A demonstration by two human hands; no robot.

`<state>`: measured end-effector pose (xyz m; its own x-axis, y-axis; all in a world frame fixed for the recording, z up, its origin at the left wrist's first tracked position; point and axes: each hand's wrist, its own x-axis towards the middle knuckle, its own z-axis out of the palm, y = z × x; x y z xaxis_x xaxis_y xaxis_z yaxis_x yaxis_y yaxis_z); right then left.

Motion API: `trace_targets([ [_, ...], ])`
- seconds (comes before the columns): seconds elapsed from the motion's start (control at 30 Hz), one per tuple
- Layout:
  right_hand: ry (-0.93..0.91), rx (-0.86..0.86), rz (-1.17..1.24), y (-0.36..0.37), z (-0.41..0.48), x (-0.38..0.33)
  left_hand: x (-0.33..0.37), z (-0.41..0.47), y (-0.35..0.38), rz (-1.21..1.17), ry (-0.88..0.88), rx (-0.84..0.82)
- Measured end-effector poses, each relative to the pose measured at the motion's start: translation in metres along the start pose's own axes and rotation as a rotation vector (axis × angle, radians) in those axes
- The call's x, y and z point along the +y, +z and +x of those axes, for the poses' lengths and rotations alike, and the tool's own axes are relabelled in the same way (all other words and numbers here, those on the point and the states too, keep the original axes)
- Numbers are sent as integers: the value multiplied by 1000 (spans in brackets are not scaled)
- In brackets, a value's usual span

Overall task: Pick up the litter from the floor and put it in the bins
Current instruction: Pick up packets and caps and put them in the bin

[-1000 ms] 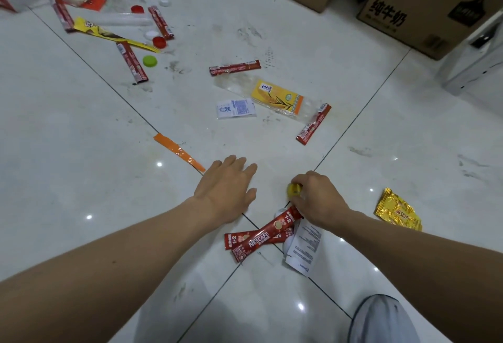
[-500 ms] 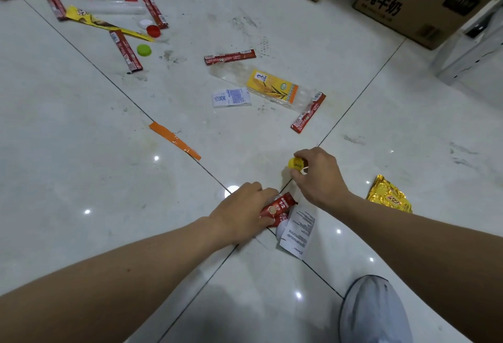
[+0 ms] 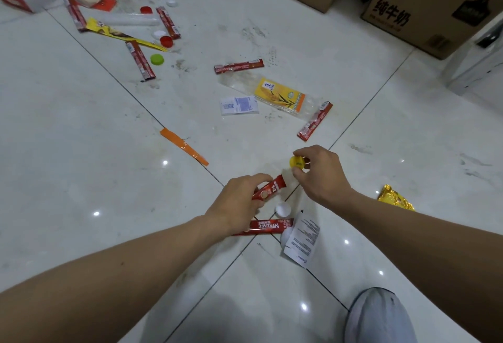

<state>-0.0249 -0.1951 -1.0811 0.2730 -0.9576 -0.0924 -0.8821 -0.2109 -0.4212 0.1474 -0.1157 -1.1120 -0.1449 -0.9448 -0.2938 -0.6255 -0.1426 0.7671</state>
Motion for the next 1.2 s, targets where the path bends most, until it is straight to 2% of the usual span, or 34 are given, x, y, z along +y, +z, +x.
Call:
trace_targets([
  [0.3, -121, 46, 124, -6, 32, -73, 3, -16, -77, -123, -64, 331],
  [0.57, -364, 49, 249, -3, 56, -203, -6, -75, -189, -193, -139, 688],
  [0.93, -748, -38, 429, -14, 9, -423, -7, -254, -346, 12, -240, 1117],
  [1.1, -848, -120, 543, -12, -46, -513, -6, -354, -376, 67, -294, 1269],
  [1.2, -966, -203, 533, -4, -89, -555, -11, -411, -380, 105, -329, 1362],
])
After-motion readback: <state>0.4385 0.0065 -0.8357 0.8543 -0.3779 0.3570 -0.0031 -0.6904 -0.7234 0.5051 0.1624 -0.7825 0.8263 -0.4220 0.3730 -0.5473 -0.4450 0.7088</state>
